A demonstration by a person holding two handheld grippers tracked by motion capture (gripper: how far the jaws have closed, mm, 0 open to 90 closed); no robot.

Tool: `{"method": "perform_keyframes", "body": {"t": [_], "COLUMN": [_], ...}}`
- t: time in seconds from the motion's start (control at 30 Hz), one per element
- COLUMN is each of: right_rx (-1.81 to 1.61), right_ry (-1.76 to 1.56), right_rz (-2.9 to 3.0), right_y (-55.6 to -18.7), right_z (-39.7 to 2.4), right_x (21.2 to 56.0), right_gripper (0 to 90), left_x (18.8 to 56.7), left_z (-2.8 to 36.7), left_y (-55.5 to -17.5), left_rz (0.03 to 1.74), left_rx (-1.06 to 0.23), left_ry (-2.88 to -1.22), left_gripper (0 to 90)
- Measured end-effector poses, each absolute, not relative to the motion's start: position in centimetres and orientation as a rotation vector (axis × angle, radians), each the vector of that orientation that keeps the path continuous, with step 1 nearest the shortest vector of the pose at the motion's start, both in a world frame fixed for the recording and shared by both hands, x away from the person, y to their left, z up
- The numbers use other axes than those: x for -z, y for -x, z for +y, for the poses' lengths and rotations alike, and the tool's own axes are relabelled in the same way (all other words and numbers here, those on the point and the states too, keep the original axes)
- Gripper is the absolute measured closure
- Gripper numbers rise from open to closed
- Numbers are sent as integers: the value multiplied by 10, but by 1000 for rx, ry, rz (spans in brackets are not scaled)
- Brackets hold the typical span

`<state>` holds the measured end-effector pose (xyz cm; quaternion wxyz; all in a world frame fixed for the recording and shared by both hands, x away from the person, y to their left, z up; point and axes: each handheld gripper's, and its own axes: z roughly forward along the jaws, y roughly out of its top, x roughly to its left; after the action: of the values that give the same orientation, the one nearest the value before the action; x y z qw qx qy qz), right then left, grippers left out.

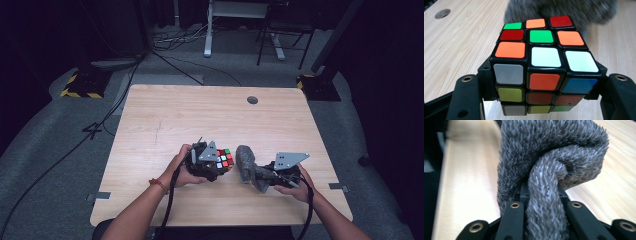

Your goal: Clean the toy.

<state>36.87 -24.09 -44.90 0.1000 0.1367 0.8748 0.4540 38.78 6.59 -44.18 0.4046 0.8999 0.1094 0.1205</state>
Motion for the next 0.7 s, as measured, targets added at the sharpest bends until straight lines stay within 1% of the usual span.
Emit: {"method": "perform_keyframes", "body": {"t": [0.3,0.7], "right_rx": [-1223,-1123], "right_ry": [-513,-539], "right_rz": [2606,2683], "right_y": [-383,-390], "right_z": [-259,-256], "right_x": [462,480], "right_gripper": [763,745], "left_x": [465,481], "left_z": [74,86], "left_y": [-391,-390], "left_rz": [295,309], "left_rx": [-237,-189], "left_ry": [-2320,-2351], "left_gripper": [327,326]}}
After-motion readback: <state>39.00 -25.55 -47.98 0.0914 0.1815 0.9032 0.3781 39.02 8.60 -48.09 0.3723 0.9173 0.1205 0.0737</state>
